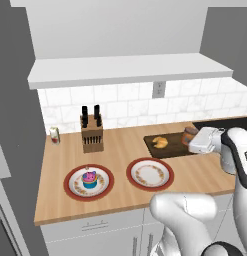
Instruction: From the different types of pastries on the counter, select a croissant and place it on the cutting board. Then retrieve a jar of jam from the cabinet and place it alongside the croissant on the cutting board.
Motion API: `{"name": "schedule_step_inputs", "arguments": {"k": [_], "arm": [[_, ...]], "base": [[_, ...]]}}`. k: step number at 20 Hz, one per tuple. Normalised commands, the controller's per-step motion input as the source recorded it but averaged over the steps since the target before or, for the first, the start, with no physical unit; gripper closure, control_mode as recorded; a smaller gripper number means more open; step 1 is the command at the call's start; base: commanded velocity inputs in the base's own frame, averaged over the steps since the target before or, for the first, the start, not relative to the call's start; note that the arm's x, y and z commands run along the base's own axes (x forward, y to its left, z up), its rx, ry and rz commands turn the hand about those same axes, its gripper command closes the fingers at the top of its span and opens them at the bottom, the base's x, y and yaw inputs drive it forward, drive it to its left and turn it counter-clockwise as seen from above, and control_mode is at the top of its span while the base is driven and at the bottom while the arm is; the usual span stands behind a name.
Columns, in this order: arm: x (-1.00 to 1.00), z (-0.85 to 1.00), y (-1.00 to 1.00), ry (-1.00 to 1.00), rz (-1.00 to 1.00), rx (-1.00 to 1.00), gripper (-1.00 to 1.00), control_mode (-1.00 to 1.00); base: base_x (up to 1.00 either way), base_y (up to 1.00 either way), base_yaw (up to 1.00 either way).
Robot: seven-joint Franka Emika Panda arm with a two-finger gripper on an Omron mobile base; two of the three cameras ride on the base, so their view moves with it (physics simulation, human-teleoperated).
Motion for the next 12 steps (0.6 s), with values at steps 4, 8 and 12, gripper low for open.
{"name": "schedule_step_inputs", "arguments": {"k": [4,8,12], "arm": [[0.86,-0.15,-0.46,-0.16,0.00,-0.12,1.00,-1.00],[0.76,-0.27,-0.61,-0.14,0.00,-0.11,1.00,-1.00],[0.54,-0.38,-0.63,-0.14,0.00,-0.12,1.00,-1.00]], "base": [[0.00,0.00,0.00],[0.00,0.00,0.00],[0.00,0.00,0.00]]}}
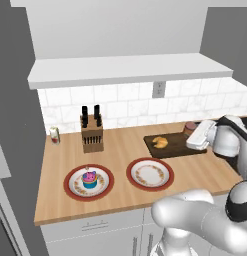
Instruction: From the different types of pastries on the counter, select a croissant and place it on the cutting board. Then retrieve a jar of jam from the cabinet and place it alongside the croissant on the cutting board.
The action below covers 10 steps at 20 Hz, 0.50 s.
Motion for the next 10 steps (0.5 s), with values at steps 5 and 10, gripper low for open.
{"name": "schedule_step_inputs", "arguments": {"k": [5,10], "arm": [[0.44,-0.08,-0.17,-0.06,0.00,-0.02,1.00,-1.00],[0.41,-0.26,0.00,0.03,0.00,0.00,1.00,-1.00]], "base": [[0.00,0.00,0.00],[0.00,0.00,0.00]]}}
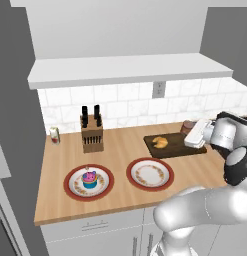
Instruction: From the different types of pastries on the counter, select a croissant and place it on the cutting board. Then retrieve a jar of jam from the cabinet and place it alongside the croissant on the cutting board.
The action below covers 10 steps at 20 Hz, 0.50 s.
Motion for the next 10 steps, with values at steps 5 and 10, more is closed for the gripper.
{"name": "schedule_step_inputs", "arguments": {"k": [5,10], "arm": [[0.15,-0.46,0.00,0.09,0.00,0.00,1.00,-1.00],[0.39,-0.06,0.00,0.00,0.00,0.00,1.00,-1.00]], "base": [[0.00,0.00,0.00],[0.00,0.00,0.00]]}}
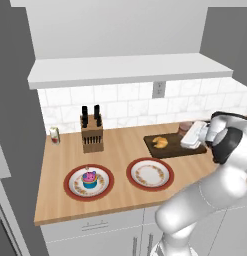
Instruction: From the different types of pastries on the counter, select a croissant and place it on the cutting board. Then retrieve a jar of jam from the cabinet and place it alongside the croissant on the cutting board.
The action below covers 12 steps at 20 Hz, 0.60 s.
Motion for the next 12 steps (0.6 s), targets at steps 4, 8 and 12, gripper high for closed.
{"name": "schedule_step_inputs", "arguments": {"k": [4,8,12], "arm": [[0.39,-0.07,0.00,0.00,0.00,0.00,1.00,-1.00],[0.11,-0.25,-0.06,0.00,0.00,0.00,1.00,-1.00],[0.00,-0.34,-0.22,0.00,0.00,0.00,1.00,-1.00]], "base": [[0.00,0.00,0.00],[0.00,0.00,0.00],[0.00,0.00,0.00]]}}
